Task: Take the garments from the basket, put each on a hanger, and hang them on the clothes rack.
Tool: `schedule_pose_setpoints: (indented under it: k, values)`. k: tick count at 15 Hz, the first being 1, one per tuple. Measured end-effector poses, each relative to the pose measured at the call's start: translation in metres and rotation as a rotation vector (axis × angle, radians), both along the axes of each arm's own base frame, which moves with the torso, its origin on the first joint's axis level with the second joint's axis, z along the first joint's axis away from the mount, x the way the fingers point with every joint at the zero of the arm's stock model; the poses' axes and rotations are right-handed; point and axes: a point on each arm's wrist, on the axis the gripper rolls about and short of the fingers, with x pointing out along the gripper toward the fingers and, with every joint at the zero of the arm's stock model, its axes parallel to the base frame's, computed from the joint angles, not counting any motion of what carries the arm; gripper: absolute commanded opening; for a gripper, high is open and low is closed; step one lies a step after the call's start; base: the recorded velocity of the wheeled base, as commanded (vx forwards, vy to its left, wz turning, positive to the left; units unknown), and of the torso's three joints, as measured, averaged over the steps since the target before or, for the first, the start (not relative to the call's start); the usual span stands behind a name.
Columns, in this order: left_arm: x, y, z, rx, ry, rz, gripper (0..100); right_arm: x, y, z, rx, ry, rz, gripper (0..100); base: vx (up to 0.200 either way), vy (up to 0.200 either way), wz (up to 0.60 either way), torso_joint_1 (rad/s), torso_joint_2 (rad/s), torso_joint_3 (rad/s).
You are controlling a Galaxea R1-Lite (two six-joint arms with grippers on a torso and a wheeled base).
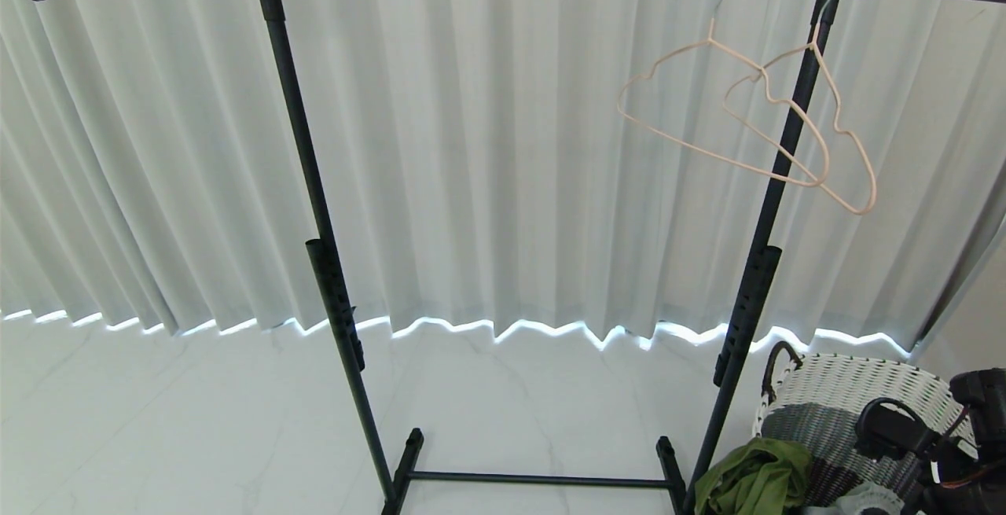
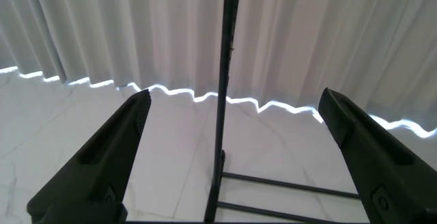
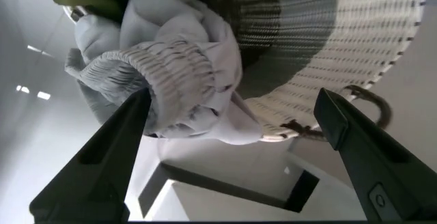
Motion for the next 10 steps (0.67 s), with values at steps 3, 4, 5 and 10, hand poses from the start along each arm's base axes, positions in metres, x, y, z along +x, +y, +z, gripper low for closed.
schedule_pose_setpoints:
  k: [3, 4, 5, 10]
  values:
    - [0.0, 0.0, 0.0, 0.0, 0.0, 0.0, 100, 0.006, -0.001, -0.009, -0.002, 0.019, -0.005, 100, 0.0, 0.0, 0.0, 0.0, 0.0, 0.0]
    - [0.0, 0.0, 0.0, 0.0, 0.0, 0.0, 100, 0.01, -0.002, -0.011, -0.007, -0.004, -0.007, 100, 0.0, 0.0, 0.0, 0.0, 0.0, 0.0]
    - [0.0, 0.0, 0.0, 0.0, 0.0, -0.001, 100, 0.012, -0.003, -0.013, -0.01, -0.018, -0.009, 100, 0.0, 0.0, 0.0, 0.0, 0.0, 0.0]
    - [0.0, 0.0, 0.0, 0.0, 0.0, 0.0, 100, 0.007, -0.001, -0.016, -0.044, -0.009, -0.022, 0, 0.0, 0.0, 0.0, 0.0, 0.0, 0.0]
